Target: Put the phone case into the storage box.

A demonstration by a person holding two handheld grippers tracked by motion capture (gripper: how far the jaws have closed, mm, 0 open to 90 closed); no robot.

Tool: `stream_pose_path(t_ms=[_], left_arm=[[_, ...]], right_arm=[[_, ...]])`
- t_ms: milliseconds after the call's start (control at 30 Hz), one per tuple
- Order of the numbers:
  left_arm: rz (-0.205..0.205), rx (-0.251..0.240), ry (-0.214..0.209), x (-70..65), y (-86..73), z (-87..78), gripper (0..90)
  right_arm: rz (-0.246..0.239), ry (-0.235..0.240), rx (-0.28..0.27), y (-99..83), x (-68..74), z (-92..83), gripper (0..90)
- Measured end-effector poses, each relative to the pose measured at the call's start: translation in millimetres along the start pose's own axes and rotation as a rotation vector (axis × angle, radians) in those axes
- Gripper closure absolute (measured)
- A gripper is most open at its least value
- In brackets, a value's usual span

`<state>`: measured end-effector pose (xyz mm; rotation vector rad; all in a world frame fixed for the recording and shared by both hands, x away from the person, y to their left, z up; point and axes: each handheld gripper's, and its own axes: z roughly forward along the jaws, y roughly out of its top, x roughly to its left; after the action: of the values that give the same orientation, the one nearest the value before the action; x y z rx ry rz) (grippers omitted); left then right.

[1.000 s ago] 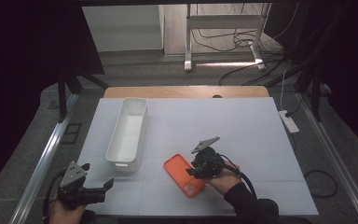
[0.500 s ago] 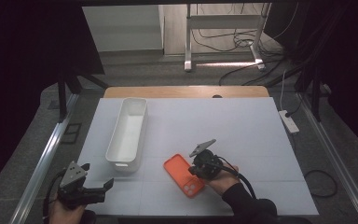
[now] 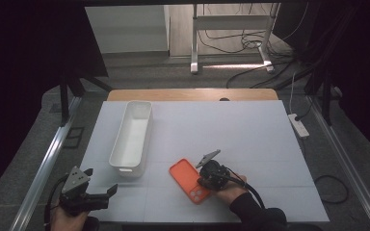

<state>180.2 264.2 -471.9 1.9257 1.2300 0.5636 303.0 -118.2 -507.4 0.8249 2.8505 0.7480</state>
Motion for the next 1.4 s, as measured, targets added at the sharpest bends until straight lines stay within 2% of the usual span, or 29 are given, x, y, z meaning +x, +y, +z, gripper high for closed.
stream_pose_path(t_ms=[367,500,933,1167,1233,1267,1400], left_arm=[[0.0,0.0,0.0,-0.1,0.1,0.3,0.9],[0.0,0.002,-0.001,-0.1,0.3,0.5,1.0],[-0.001,0.003,-0.002,0.1,0.6,1.1,1.0],[-0.002,0.003,-0.003,0.3,0.7,1.2,1.0],[-0.002,0.002,-0.003,0.4,0.7,1.2,1.0],[-0.003,0.002,-0.004,0.4,0.7,1.2,1.0],[-0.004,0.002,-0.004,0.5,0.7,1.2,1.0]], right_arm=[[0.008,-0.043,0.007,-2.2,-11.8,-4.1,89.4],[0.026,-0.053,0.001,-1.2,-23.6,-4.6,89.3],[0.061,-0.067,-0.038,4.6,-47.2,-1.9,89.4],[0.056,-0.104,-0.048,13.4,-59.3,1.6,89.4],[0.074,-0.096,-0.052,14.9,-60.1,1.8,89.4],[0.068,-0.092,-0.06,15.6,-58.8,1.4,89.4],[0.053,-0.028,-0.086,22.6,-45.9,1.0,89.3]])
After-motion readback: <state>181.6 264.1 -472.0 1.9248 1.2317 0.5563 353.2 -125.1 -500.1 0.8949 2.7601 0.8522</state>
